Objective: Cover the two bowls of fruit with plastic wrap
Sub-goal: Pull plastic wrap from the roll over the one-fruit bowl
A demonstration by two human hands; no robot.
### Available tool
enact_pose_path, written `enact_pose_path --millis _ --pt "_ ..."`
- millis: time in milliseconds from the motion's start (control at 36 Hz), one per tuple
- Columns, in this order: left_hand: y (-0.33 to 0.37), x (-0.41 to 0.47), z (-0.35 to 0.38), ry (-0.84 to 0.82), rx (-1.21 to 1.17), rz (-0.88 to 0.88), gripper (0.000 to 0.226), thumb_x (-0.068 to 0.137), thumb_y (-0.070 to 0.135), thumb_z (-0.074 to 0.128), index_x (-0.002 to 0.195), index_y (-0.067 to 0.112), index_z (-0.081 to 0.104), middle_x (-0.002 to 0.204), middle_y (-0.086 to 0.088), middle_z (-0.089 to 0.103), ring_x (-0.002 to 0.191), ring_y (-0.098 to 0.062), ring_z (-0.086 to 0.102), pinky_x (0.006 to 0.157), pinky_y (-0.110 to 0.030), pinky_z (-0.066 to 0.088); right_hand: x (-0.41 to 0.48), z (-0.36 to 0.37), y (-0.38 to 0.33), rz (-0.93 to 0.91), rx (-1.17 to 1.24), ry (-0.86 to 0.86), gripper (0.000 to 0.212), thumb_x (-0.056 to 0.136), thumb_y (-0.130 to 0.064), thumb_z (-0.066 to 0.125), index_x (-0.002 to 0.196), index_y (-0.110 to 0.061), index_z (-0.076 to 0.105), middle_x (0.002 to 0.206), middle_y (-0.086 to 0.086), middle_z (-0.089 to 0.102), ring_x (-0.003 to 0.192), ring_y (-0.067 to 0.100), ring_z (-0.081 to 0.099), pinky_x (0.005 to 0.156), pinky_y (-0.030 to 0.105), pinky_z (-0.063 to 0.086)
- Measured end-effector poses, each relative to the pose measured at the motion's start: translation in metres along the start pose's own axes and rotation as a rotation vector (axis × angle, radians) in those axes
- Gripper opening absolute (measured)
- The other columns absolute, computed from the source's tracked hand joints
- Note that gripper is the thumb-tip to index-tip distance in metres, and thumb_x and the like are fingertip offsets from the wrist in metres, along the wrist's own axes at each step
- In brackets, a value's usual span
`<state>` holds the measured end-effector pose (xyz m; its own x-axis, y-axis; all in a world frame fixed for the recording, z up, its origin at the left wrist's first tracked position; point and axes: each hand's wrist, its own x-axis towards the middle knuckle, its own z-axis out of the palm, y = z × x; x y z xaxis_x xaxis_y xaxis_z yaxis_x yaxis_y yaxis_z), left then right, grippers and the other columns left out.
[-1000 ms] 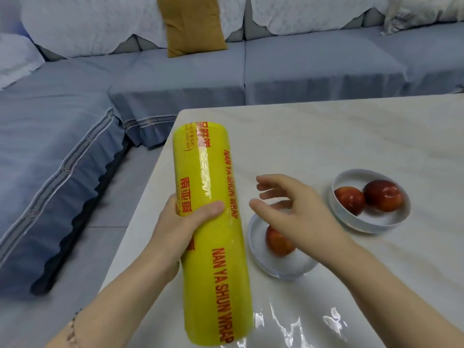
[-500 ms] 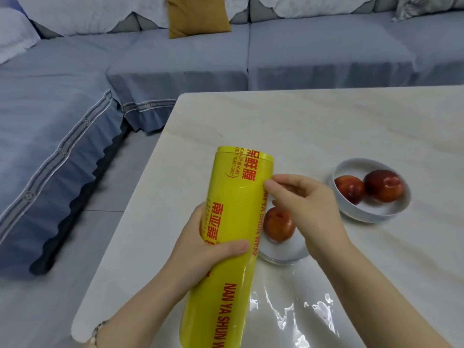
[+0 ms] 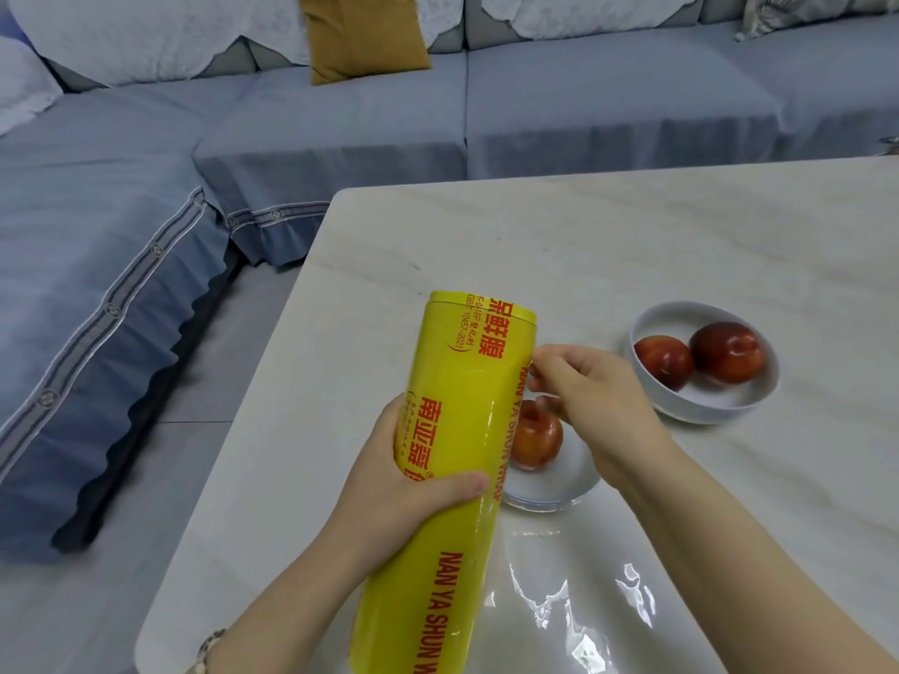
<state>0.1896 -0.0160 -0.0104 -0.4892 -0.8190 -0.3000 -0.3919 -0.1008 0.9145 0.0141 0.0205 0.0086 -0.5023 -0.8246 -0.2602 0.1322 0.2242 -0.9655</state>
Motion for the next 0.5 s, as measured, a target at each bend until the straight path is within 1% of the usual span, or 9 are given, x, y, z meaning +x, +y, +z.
enact_pose_path --millis 83,167,194,250,333,389,444,472,500 --pt "0.000 0.000 0.003 0.013 0.010 0.001 0.087 0.035 0.053 0.078 0.114 0.044 0.043 0.106 0.016 0.061 0.091 -0.007 0.065 0.066 -0.021 0.055 -0.001 -0.001 0.003 -0.037 0.007 0.048 0.026 0.090 -0.010 0.048 0.068 -0.012 0.061 0.067 0.001 0.058 0.059 0.006 0.052 0.061 0.019 0.047" --pt "0.001 0.001 0.005 0.035 0.014 -0.002 0.091 0.036 0.055 0.077 0.119 0.042 0.042 0.106 0.016 0.061 0.090 -0.006 0.065 0.064 -0.019 0.054 -0.004 -0.001 0.002 -0.087 0.086 0.094 0.025 0.093 -0.008 0.045 0.072 -0.010 0.059 0.068 -0.003 0.063 0.061 0.003 0.060 0.063 0.015 0.052" --pt "0.000 0.001 0.005 0.040 0.017 -0.004 0.096 0.034 0.057 0.076 0.122 0.040 0.043 0.107 0.015 0.062 0.091 -0.007 0.065 0.065 -0.020 0.055 -0.004 -0.001 0.002 -0.094 0.116 0.092 0.022 0.093 -0.007 0.044 0.075 -0.009 0.057 0.065 -0.005 0.064 0.058 0.001 0.061 0.061 0.014 0.052" --pt "0.000 0.001 0.005 0.049 0.023 0.001 0.098 0.035 0.057 0.076 0.126 0.036 0.043 0.108 0.013 0.062 0.092 -0.009 0.065 0.067 -0.022 0.056 -0.006 -0.001 0.001 -0.095 0.181 0.064 0.018 0.094 -0.005 0.041 0.079 -0.008 0.051 0.054 -0.007 0.061 0.050 0.001 0.059 0.053 0.014 0.049" --pt "0.002 -0.001 0.009 0.050 0.046 0.009 0.085 0.042 0.048 0.079 0.119 0.041 0.044 0.106 0.015 0.062 0.090 -0.007 0.064 0.064 -0.018 0.053 -0.006 -0.002 -0.001 -0.093 0.180 0.038 0.021 0.093 -0.004 0.037 0.075 -0.011 0.044 0.044 -0.007 0.053 0.043 0.004 0.049 0.045 0.015 0.041" --pt "0.004 -0.003 0.011 0.050 0.054 0.009 0.072 0.045 0.044 0.078 0.108 0.045 0.045 0.103 0.018 0.060 0.088 -0.005 0.063 0.062 -0.016 0.051 -0.006 -0.003 -0.001 -0.082 0.168 0.005 0.018 0.094 -0.012 0.043 0.076 -0.012 0.045 0.040 -0.008 0.050 0.042 0.004 0.044 0.047 0.016 0.040" --pt "0.006 -0.003 0.013 0.055 0.053 0.008 0.067 0.045 0.044 0.078 0.103 0.046 0.045 0.101 0.019 0.060 0.087 -0.004 0.063 0.061 -0.016 0.051 -0.007 -0.006 -0.001 -0.058 0.137 -0.069 0.019 0.091 -0.029 0.052 0.081 -0.013 0.050 0.042 -0.009 0.050 0.044 0.006 0.044 0.052 0.022 0.039" --pt "0.006 -0.004 0.013 0.056 0.051 0.009 0.067 0.044 0.044 0.078 0.102 0.046 0.045 0.101 0.018 0.061 0.087 -0.003 0.063 0.062 -0.017 0.052 -0.008 -0.009 -0.002 -0.048 0.097 -0.108 0.021 0.086 -0.034 0.057 0.085 -0.014 0.053 0.045 -0.009 0.052 0.045 0.007 0.046 0.054 0.024 0.039" --pt "0.007 -0.004 0.014 0.056 0.049 0.013 0.067 0.044 0.044 0.078 0.102 0.046 0.046 0.100 0.018 0.061 0.087 -0.003 0.063 0.062 -0.017 0.052 -0.008 -0.011 -0.003 -0.037 0.061 -0.128 0.024 0.081 -0.034 0.063 0.090 -0.014 0.055 0.049 -0.007 0.058 0.047 0.008 0.050 0.055 0.025 0.042"
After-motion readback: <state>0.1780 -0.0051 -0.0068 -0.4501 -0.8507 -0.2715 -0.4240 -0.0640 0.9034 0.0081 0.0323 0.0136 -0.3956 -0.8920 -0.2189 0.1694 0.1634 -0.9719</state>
